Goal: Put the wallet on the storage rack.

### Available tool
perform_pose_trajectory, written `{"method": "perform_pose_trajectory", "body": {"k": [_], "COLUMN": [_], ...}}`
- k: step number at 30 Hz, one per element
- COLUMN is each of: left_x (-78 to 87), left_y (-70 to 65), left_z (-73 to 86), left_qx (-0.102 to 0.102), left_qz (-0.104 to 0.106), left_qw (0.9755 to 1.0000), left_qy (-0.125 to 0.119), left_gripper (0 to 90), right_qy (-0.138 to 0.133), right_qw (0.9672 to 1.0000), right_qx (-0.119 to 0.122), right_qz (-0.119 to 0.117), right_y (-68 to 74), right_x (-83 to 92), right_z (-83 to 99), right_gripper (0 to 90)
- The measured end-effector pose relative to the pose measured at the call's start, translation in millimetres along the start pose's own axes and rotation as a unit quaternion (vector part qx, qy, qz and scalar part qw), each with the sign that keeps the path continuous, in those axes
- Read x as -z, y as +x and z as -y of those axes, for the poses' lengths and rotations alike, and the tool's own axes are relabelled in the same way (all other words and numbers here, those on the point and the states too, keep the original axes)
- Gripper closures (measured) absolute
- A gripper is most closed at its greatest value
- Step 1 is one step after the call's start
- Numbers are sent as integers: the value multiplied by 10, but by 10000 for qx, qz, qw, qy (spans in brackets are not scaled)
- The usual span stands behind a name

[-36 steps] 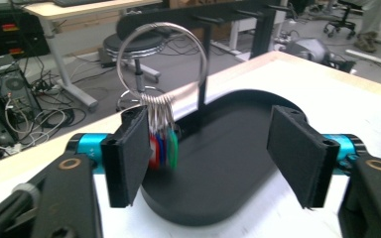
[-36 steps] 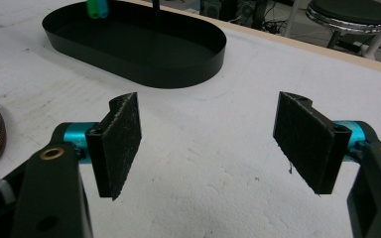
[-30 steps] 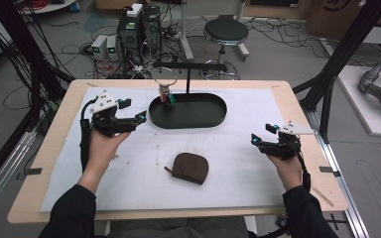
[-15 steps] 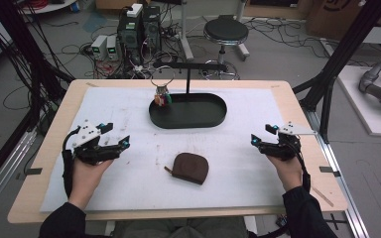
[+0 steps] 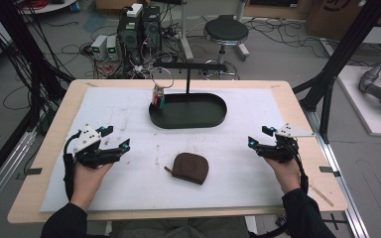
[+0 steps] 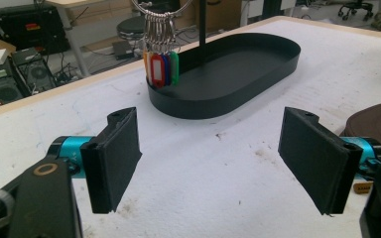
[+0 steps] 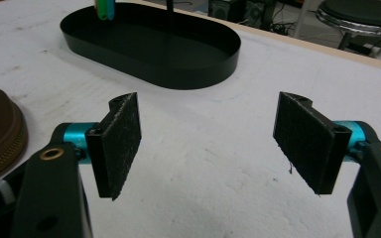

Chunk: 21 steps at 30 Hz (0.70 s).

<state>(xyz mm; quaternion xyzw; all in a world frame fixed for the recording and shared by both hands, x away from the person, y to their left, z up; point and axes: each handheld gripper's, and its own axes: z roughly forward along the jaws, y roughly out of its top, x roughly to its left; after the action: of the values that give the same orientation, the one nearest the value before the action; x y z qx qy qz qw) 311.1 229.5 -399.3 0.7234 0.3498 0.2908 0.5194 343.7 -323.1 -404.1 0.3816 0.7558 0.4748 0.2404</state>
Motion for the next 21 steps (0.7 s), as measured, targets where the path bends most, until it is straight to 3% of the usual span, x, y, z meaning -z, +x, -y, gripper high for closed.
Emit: {"method": "perform_pose_trajectory", "body": {"k": [3,8,10,11,16,21], "left_x": [-24,-36,-44,-49,-82,-84], "left_y": [-3,-27,-32,-31,-46,-62], "left_z": [9,3,-3,-4,8,17], "left_qx": [31,-4,-3,-6,-12,23], "left_qz": [27,28,23,36,68,65], "left_qw": [10000,10000,10000,10000,9999,9999], "left_qy": [14,19,16,21,87,84], "left_gripper": [240,240,240,240,240,241], "right_qy": [-11,-23,-3,-3,28,287], "right_qw": [9999,9988,9965,9965,9915,9866], "right_qx": [10,-74,-123,-123,-141,-138], "right_qz": [-101,-486,-825,-825,-1290,-1600], "right_y": [43,183,277,277,430,591], "right_x": [-10,-70,-122,-122,-220,-346], "right_z": [-4,-8,-8,-8,-21,-23], "right_gripper": [274,282,341,341,406,463]}}
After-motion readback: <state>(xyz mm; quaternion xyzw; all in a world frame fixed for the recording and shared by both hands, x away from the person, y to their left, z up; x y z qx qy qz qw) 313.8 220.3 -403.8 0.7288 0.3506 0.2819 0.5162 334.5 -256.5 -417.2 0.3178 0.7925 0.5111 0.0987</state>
